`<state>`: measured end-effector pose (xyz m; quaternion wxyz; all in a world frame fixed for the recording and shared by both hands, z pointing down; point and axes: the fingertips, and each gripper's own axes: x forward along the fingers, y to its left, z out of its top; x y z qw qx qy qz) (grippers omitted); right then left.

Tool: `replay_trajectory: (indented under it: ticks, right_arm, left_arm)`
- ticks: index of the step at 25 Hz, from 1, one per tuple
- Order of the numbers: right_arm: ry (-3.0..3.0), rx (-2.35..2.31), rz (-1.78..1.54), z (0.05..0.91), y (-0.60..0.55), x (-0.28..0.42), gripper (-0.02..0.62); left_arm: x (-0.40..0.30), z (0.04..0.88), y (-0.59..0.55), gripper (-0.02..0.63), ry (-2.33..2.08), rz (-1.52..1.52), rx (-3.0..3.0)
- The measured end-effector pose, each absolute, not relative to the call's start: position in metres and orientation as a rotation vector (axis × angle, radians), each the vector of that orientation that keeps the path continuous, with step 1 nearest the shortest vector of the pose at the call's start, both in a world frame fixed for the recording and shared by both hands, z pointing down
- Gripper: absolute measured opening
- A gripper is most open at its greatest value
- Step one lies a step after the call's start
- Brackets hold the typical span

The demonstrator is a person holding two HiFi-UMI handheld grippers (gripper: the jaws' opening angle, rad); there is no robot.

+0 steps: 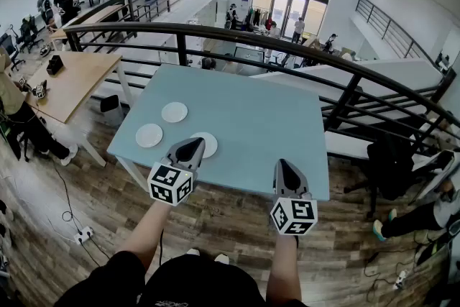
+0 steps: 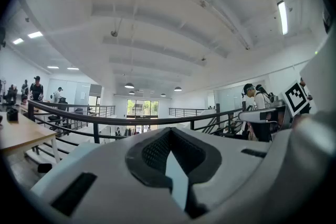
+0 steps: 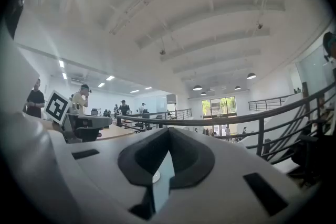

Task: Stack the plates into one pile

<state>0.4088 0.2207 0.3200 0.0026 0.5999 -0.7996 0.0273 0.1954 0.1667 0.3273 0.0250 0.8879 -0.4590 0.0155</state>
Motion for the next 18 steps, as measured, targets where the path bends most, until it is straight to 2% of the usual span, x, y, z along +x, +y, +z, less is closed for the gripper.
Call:
replay_trajectory:
  ticks: [18]
  right_arm:
    - [-2.614, 1.821, 0.191, 0.331, 0.235, 0.409, 0.008]
  left_arm:
    - [0.199, 0.33, 0.189, 0.008, -1.459, 0.073, 2.753]
